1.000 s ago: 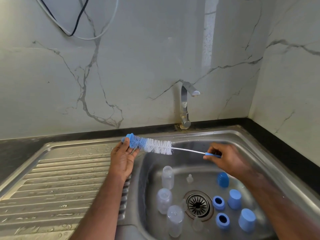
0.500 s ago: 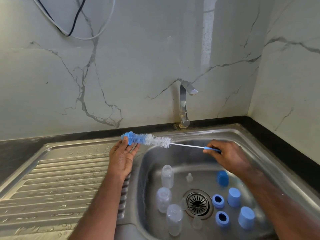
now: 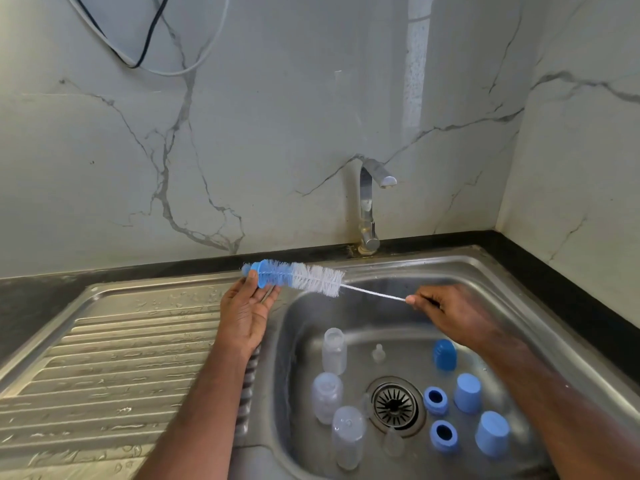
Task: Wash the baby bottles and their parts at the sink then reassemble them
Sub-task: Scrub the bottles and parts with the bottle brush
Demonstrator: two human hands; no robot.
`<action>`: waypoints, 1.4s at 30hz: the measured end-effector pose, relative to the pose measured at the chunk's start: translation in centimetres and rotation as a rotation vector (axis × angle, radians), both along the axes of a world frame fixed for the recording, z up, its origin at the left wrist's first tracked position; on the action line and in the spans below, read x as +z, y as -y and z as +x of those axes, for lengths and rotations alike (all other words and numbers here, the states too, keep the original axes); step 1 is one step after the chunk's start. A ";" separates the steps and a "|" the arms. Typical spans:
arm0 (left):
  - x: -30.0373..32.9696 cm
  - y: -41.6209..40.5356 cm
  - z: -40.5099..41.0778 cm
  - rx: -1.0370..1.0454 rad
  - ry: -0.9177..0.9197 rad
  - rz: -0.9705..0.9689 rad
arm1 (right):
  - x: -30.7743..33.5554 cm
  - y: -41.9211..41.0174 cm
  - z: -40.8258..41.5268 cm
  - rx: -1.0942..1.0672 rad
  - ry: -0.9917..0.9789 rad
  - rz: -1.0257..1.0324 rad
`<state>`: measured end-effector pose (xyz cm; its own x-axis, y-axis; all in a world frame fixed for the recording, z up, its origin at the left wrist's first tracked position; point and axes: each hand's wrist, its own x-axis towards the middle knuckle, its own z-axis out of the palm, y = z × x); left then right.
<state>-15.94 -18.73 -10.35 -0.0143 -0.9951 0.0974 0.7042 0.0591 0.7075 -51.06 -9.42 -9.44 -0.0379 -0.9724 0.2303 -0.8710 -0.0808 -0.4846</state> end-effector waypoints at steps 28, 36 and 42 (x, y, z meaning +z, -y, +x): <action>0.3 -0.2 -0.1 -0.012 0.019 -0.019 | 0.3 -0.6 -0.5 0.029 -0.116 -0.052; 1.3 -0.2 -0.3 0.203 -0.164 0.069 | -0.2 -0.2 -1.7 0.077 0.032 0.018; 1.2 -0.5 -1.0 0.194 0.095 0.056 | -0.3 -0.4 -0.8 0.050 0.099 -0.003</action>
<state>-16.92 -18.28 -9.18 0.1714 -0.9840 0.0494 0.6131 0.1458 0.7764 -51.81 -9.02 -9.74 -0.0115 -0.9730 0.2304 -0.8139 -0.1247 -0.5674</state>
